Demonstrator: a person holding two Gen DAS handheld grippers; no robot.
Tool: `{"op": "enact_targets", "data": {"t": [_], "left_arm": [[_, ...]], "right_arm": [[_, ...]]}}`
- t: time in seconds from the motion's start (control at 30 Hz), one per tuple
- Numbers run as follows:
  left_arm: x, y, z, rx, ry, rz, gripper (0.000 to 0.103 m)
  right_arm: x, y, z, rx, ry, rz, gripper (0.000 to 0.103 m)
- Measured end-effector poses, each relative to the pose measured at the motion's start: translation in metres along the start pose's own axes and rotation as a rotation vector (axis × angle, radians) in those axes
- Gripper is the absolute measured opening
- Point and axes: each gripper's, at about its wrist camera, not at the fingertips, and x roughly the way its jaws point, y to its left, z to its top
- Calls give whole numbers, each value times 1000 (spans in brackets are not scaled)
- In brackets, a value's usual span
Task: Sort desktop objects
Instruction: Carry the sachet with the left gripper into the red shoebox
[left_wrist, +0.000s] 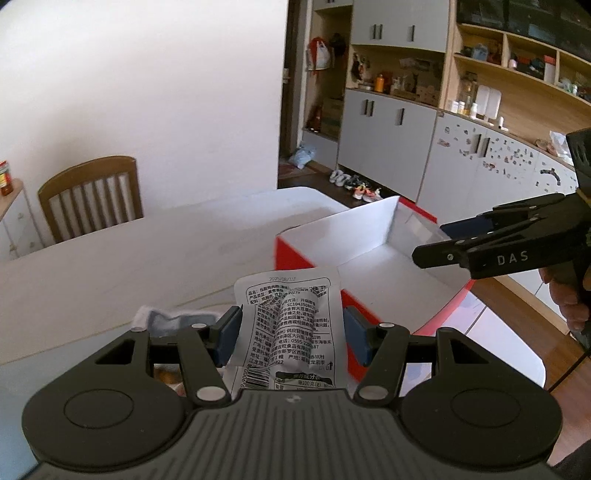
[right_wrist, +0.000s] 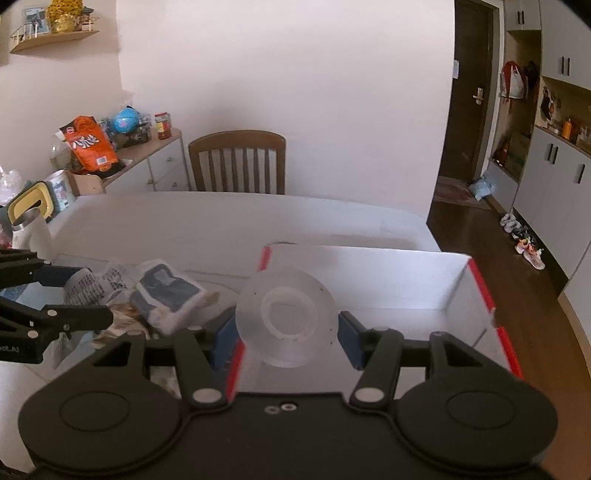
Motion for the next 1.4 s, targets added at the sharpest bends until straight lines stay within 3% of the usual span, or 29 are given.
{"op": "enact_targets", "data": {"t": [0.4, 0.87, 1.23, 1.4], "left_arm": [[52, -52, 33, 86, 14, -65, 59], [124, -86, 55, 210, 77, -94, 59], [184, -110, 57, 303, 189, -107, 59], [204, -106, 56, 281, 242, -108, 59]], "right_arm": [[2, -51, -2, 7, 25, -41, 58], [40, -90, -8, -46, 105, -76, 58], [88, -116, -4, -32, 218, -57, 58], [107, -117, -6, -71, 280, -56, 58]]}}
